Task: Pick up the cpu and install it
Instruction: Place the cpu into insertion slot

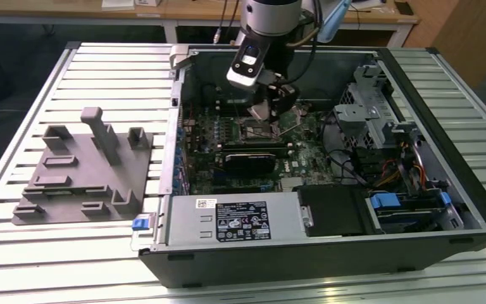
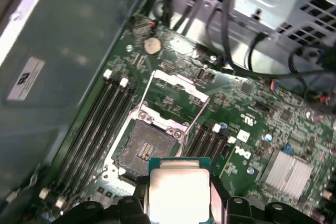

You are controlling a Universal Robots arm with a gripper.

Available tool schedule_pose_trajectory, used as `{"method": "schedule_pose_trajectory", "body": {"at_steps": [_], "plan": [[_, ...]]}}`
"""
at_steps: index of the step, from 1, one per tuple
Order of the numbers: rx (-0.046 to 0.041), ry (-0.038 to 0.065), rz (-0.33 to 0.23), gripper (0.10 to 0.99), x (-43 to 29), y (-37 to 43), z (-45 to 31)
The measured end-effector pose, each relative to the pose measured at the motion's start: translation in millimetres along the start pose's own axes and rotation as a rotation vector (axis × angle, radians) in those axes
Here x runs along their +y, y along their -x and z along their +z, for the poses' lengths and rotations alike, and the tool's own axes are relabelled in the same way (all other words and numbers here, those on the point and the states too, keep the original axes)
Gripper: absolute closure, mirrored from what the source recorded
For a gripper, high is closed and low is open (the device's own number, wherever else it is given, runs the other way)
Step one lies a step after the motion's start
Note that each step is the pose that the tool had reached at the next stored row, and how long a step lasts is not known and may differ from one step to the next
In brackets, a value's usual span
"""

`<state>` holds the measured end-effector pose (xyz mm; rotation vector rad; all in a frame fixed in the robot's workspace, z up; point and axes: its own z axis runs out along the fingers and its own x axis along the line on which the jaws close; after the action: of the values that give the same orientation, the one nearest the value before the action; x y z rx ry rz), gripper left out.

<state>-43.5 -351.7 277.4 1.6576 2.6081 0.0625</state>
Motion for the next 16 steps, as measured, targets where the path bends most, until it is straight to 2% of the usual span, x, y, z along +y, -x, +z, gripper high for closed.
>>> {"method": "schedule_pose_trajectory", "body": {"at_steps": [10, 16], "plan": [[-0.0112, -0.004, 0.18, 0.541, -0.1, 0.0, 1.1], [-0.0178, -0.006, 0.29, 0.541, -0.3, -0.1, 4.7]]}}
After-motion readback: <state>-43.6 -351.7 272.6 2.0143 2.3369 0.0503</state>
